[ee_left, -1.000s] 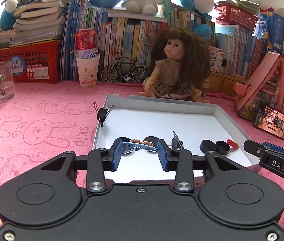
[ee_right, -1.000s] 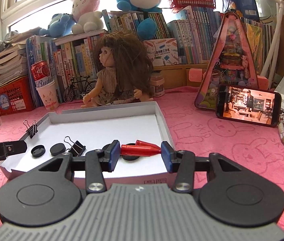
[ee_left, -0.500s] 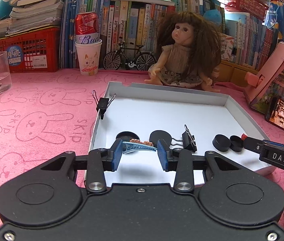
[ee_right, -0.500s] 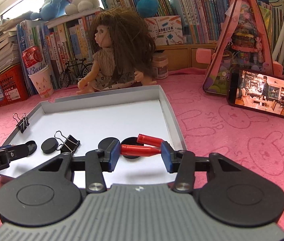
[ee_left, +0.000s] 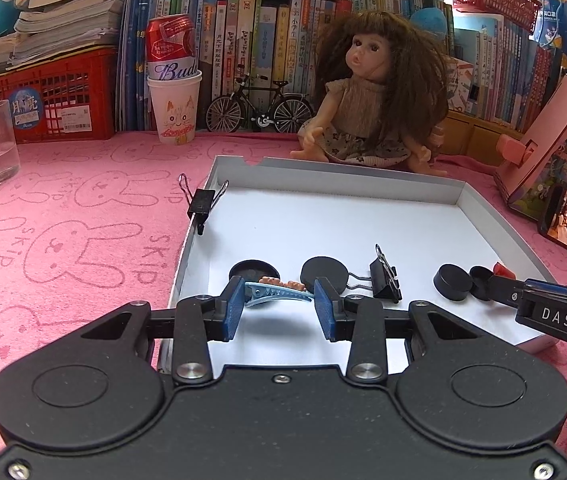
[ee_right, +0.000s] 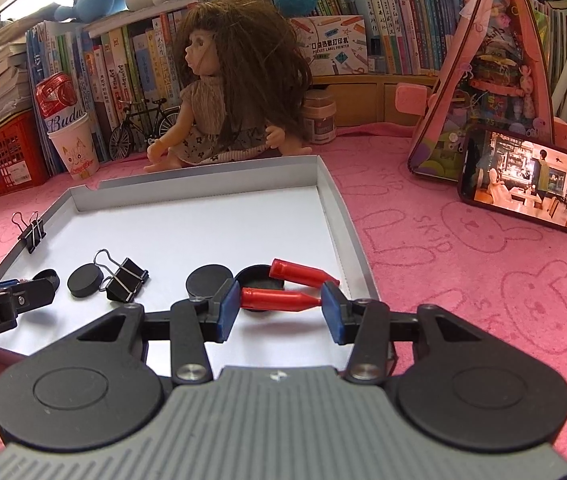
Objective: Organize rigid objects
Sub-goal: 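Carry the blue hair clip and red cap over the white tray, then open both grippers to drop the hair clip and red cap into the tray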
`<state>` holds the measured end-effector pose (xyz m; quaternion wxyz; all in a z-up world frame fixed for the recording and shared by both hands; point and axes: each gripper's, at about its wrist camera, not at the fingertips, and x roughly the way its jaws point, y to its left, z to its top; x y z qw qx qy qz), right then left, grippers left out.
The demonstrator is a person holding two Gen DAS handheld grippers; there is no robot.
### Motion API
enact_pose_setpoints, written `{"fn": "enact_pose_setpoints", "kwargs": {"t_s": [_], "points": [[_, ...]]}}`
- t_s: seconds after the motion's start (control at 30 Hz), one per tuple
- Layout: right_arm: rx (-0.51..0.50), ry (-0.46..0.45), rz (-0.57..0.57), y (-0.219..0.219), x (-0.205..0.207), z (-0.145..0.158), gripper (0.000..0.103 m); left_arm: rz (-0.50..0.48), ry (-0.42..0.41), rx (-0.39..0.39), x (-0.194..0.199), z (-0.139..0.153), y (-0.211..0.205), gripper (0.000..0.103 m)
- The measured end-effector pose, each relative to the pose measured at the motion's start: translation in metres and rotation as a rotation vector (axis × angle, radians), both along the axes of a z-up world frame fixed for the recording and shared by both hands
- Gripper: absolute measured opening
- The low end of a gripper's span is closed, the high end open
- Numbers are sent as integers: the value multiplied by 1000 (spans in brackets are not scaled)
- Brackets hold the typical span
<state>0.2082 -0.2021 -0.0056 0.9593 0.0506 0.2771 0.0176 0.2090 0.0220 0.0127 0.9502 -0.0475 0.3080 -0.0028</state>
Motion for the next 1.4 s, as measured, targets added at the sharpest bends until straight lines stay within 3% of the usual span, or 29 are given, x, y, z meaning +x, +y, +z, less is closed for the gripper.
{"fn": "enact_pose_setpoints", "kwargs": {"t_s": [0.57, 0.6, 0.63, 0.73, 0.9, 1.17, 1.4], "points": [[-15, 10, 15, 5, 7, -1, 54, 11, 2, 23, 4, -4, -3, 37], [-11, 8, 16, 5, 6, -1, 55, 11, -6, 25, 2, -2, -4, 41], [-10, 6, 15, 4, 6, -1, 62, 10, -15, 28, 1, -1, -4, 43], [-10, -8, 21, 4, 2, 2, 65, -2, -43, 37, -4, 4, -7, 52], [-18, -36, 35, 7, -8, 11, 73, -19, -88, 34, -18, 15, -10, 74], [-13, -87, 58, 6, -30, 25, 85, -63, -127, 11, -44, 29, -11, 76], [-30, -144, 78, 3, -54, 36, 88, -80, -150, -15, -67, 33, -14, 77]]}}
